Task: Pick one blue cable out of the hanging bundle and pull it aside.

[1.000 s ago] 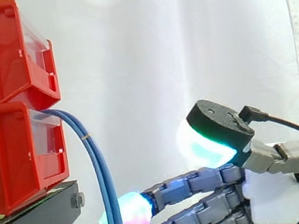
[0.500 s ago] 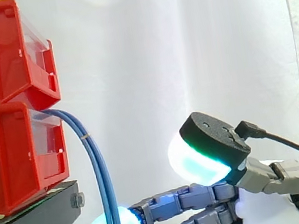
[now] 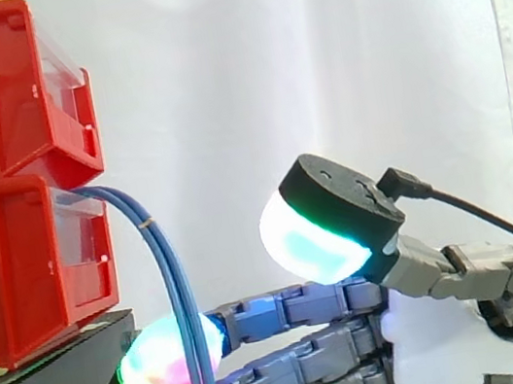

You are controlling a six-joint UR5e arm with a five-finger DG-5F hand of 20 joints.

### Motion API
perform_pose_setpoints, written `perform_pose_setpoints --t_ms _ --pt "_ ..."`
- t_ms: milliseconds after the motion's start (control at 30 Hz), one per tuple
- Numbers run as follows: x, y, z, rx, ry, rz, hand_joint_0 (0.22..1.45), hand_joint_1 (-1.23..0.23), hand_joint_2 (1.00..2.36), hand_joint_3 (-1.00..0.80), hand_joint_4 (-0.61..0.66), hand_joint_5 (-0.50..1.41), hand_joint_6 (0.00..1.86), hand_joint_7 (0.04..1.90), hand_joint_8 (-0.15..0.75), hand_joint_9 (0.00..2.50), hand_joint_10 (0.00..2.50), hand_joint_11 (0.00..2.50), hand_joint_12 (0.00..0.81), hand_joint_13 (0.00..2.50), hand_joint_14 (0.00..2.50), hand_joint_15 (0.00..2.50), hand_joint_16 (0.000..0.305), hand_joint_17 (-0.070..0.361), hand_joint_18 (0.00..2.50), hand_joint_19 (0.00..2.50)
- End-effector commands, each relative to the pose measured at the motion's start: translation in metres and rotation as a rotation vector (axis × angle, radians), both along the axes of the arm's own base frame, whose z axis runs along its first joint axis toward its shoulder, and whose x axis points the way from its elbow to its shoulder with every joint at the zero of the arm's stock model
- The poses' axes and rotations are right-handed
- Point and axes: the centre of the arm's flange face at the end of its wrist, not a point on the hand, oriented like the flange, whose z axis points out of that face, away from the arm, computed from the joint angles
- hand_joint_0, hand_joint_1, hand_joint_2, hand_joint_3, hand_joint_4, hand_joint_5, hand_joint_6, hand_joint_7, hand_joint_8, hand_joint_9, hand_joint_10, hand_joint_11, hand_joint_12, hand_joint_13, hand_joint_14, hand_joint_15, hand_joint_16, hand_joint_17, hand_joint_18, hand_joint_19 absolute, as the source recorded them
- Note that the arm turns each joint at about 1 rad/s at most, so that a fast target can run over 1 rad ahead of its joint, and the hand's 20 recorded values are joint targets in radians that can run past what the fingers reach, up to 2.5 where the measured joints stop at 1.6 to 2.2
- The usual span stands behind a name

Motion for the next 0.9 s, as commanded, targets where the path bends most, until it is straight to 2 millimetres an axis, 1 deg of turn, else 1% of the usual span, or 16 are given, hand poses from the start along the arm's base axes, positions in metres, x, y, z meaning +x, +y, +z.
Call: perform_pose_setpoints --t_ms 0,267,433,633,700,767,867 --pt "0.003 0.000 0.005 0.002 0.000 0.003 0.55 -0.62 1.00 -0.45 0.26 -0.10 0.50 0.93 0.251 0.70 0.01 0.27 0.334 0.64 0.01 0.32 0.045 0.102 0.50 0.49" --pt "0.007 0.004 0.013 0.008 0.027 0.022 0.55 -0.62 1.00 -0.46 0.27 -0.09 0.50 0.97 0.254 0.72 0.01 0.28 0.339 0.65 0.01 0.32 0.046 0.103 0.52 0.49" --pt "0.011 0.004 0.021 0.015 0.042 0.036 0.55 -0.62 1.00 -0.47 0.24 -0.09 0.50 1.01 0.253 0.73 0.01 0.28 0.335 0.66 0.01 0.33 0.045 0.102 0.53 0.51" --pt "0.011 0.005 0.023 0.025 0.066 0.046 0.56 -0.62 1.00 -0.46 0.22 -0.08 0.50 1.06 0.255 0.73 0.01 0.29 0.335 0.67 0.01 0.33 0.045 0.102 0.53 0.50" --pt "0.012 0.004 0.036 0.026 0.066 0.045 0.56 -0.62 1.00 -0.46 0.21 -0.08 0.50 1.08 0.254 0.73 0.01 0.29 0.334 0.67 0.01 0.33 0.045 0.102 0.53 0.50" --pt "0.011 0.003 0.042 0.026 0.069 0.043 0.56 -0.63 1.00 -0.44 0.19 -0.08 0.50 1.11 0.251 0.73 0.01 0.28 0.332 0.66 0.01 0.33 0.045 0.101 0.53 0.51" --pt "0.009 0.002 0.042 0.026 0.093 0.043 0.57 -0.63 1.01 -0.43 0.15 -0.07 0.50 1.18 0.250 0.73 0.01 0.29 0.331 0.67 0.01 0.34 0.045 0.101 0.53 0.50"
